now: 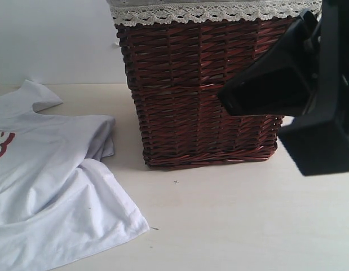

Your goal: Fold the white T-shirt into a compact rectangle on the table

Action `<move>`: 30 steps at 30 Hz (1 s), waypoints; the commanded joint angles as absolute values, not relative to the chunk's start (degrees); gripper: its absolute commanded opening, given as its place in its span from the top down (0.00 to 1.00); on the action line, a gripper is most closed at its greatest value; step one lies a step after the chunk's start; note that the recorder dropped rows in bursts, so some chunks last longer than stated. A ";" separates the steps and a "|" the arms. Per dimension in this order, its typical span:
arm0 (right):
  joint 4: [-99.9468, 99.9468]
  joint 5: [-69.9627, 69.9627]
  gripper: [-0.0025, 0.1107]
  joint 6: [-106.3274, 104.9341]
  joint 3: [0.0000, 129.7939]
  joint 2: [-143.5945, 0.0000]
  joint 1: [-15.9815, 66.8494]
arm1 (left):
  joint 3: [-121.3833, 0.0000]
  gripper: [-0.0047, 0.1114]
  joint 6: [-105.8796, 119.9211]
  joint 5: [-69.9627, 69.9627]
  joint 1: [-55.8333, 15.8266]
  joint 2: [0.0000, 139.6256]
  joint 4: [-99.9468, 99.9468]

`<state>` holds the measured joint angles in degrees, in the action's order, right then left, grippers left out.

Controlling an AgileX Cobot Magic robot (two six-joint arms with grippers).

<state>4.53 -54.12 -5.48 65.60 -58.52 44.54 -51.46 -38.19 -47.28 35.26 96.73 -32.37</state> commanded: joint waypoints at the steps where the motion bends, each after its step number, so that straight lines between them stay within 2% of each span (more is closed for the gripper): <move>1: 4.56 -53.41 0.98 -5.96 65.33 -58.04 44.31 | -49.31 0.96 -19.48 -39.94 35.17 92.89 -15.37; 5: 4.56 -53.41 0.98 -5.96 65.33 -58.04 44.31 | -46.30 0.96 -12.13 -40.59 35.17 94.61 -6.79; 15: 4.44 -53.41 0.98 -5.96 65.33 -58.04 44.31 | -46.73 0.96 -12.63 -47.27 34.60 105.86 -19.27; 21: 4.31 -53.41 0.98 -5.96 65.33 -58.04 44.31 | -52.45 0.96 -37.33 -55.62 35.20 108.61 -42.88; 30: 4.31 -53.66 0.98 -5.96 65.33 -58.04 44.31 | -53.49 0.96 -31.37 -53.92 35.20 108.61 -32.13</move>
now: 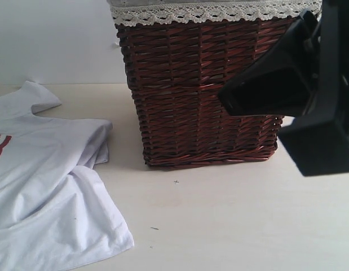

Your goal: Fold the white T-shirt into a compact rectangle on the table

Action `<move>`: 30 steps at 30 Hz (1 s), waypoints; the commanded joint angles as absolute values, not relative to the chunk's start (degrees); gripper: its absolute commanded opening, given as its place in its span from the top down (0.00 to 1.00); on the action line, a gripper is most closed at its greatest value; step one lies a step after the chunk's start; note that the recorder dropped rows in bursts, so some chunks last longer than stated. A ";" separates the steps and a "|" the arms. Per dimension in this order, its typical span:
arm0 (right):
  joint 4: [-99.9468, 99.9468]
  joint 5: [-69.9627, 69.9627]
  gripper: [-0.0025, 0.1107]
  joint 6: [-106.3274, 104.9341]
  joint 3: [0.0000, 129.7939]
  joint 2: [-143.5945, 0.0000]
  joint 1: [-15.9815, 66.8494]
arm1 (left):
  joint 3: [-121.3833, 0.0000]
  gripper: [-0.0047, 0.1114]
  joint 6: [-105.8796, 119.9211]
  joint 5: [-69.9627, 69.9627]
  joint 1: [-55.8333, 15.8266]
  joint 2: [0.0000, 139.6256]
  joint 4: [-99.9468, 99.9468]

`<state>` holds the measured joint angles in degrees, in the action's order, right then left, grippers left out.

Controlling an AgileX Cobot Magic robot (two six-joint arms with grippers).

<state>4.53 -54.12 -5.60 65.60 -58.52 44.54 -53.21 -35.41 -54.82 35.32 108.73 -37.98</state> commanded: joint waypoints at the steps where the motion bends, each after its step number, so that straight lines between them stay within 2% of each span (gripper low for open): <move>1: 4.31 -53.66 0.98 -5.96 65.33 -58.04 44.31 | -53.49 0.96 -29.73 -53.21 35.20 108.61 -30.37; 9: 4.56 -53.89 0.98 -5.96 65.33 -58.04 44.31 | -53.49 0.94 -27.48 -49.27 35.20 108.70 -28.20; 18: 4.56 -54.61 0.98 -5.96 65.33 -58.04 44.31 | -55.05 0.69 -33.67 -47.64 35.33 113.03 -43.69; 25: 4.56 -54.61 0.98 -5.96 65.33 -58.04 44.31 | -64.36 0.68 -40.12 -55.96 35.58 119.70 -47.53; 30: 4.56 -54.18 0.98 -5.96 65.33 -58.04 44.31 | -67.28 0.68 -42.65 -57.26 36.31 118.71 -44.89</move>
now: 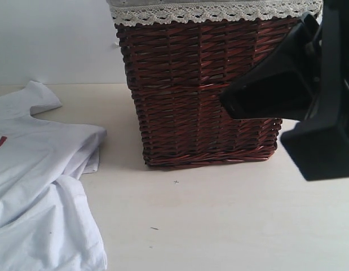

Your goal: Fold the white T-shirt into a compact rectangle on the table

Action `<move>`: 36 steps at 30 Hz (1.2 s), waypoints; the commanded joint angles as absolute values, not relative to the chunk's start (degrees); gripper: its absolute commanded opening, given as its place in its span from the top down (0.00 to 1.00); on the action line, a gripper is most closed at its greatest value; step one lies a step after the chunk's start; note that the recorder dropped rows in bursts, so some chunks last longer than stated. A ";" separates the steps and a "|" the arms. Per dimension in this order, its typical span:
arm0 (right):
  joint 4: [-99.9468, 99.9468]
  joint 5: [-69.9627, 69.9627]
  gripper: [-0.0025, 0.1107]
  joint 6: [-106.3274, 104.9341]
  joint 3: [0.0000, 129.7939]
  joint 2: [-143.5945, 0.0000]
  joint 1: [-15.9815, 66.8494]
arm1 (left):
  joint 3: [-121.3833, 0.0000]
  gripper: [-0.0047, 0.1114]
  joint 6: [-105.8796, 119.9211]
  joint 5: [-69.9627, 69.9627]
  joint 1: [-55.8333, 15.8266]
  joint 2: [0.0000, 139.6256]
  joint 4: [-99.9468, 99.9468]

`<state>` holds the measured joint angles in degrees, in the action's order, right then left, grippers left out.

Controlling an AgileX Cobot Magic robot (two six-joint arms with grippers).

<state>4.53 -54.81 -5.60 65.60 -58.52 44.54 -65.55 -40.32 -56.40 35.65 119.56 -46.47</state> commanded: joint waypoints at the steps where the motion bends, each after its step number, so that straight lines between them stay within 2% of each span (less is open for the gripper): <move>1: 4.56 -54.32 0.98 -5.96 65.33 -58.04 44.31 | -67.17 0.68 -42.87 -57.17 36.68 118.49 -44.28; 4: 4.56 -54.55 0.98 -5.96 65.33 -58.04 44.31 | -67.08 0.68 -43.69 -57.43 38.22 118.10 -41.04; 8: 4.56 -54.67 0.98 -5.96 65.33 -58.04 44.31 | -66.94 0.69 -37.88 -52.27 36.89 114.49 -32.28; 11: 4.35 -54.67 0.98 -5.96 65.33 -58.04 44.31 | -65.91 0.78 -27.08 -43.67 33.63 109.55 -22.97; 14: 4.13 -54.45 0.98 -5.96 65.33 -58.04 44.31 | -64.58 0.96 -14.58 -37.60 28.82 105.29 -13.43; 19: 4.13 -54.45 0.98 -5.96 65.33 -58.04 44.31 | -63.50 0.96 3.07 -32.58 18.59 101.59 2.82; 25: 4.13 -54.45 0.98 -5.96 65.33 -58.04 44.31 | -63.50 0.96 28.57 -27.16 1.24 102.08 25.25; 28: 4.01 -54.46 0.98 -5.96 65.33 -58.04 44.31 | -64.08 0.89 30.83 -21.89 -5.56 103.45 29.20; 34: 4.01 -54.24 0.98 -5.96 65.33 -58.04 44.31 | -68.52 0.47 31.52 -21.64 -14.17 109.31 27.27; 36: 4.01 -54.24 0.98 -5.96 65.33 -58.04 44.31 | -69.79 0.44 31.52 -22.06 -15.47 111.67 25.02</move>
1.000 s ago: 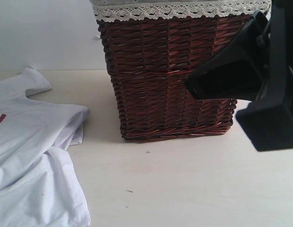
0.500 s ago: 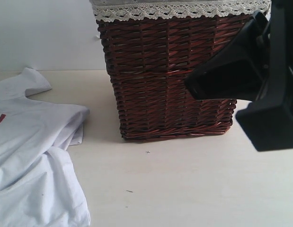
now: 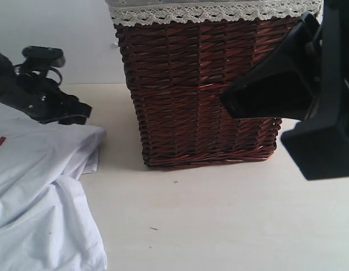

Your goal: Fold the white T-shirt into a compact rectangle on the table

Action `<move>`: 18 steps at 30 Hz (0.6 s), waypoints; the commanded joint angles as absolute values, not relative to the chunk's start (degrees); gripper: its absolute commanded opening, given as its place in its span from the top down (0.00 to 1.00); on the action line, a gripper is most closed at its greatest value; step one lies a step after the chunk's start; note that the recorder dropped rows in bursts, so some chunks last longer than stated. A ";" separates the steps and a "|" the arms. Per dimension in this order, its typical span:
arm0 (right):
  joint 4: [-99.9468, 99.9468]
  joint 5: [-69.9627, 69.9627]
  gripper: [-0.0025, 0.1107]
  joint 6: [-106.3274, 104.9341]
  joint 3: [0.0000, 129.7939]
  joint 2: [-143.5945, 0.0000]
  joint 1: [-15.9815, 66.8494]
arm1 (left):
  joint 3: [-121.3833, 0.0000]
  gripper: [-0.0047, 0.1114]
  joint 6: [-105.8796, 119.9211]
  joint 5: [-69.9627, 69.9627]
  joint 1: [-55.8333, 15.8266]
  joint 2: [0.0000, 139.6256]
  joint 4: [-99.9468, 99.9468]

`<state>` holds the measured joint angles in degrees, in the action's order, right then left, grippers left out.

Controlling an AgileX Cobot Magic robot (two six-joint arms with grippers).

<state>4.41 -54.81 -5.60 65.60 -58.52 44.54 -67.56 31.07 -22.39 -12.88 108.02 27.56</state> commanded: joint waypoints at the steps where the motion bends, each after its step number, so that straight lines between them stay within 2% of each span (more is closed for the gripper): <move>1: 4.01 -54.24 0.98 -5.96 65.33 -58.04 44.31 | -70.30 0.44 31.52 -22.51 -15.95 112.97 23.39; 3: 4.01 -54.24 0.98 -5.96 65.33 -58.04 44.31 | -70.81 0.47 30.56 -22.79 -16.08 115.43 19.96; 8: 4.13 -54.23 0.98 -5.96 65.33 -58.04 44.31 | -70.81 0.62 22.54 -22.86 -15.39 119.60 9.70; 10: 4.13 -54.23 0.98 -5.96 65.33 -58.04 44.31 | -70.81 0.71 20.74 -22.55 -15.04 120.17 7.57; 13: 4.25 -54.23 0.98 -5.96 65.33 -58.04 44.31 | -70.81 0.93 20.37 -21.68 -14.52 119.91 7.39; 14: 4.25 -54.23 0.98 -5.96 65.33 -58.04 44.31 | -70.86 0.96 20.24 -21.42 -14.26 119.39 7.52; 18: 4.25 -54.23 0.98 -5.96 65.33 -58.04 44.31 | -71.44 0.96 17.64 -21.42 -13.81 116.27 8.39</move>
<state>4.41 -54.81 -5.60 65.60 -58.52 44.54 -70.78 19.40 -22.16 -14.31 118.95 8.44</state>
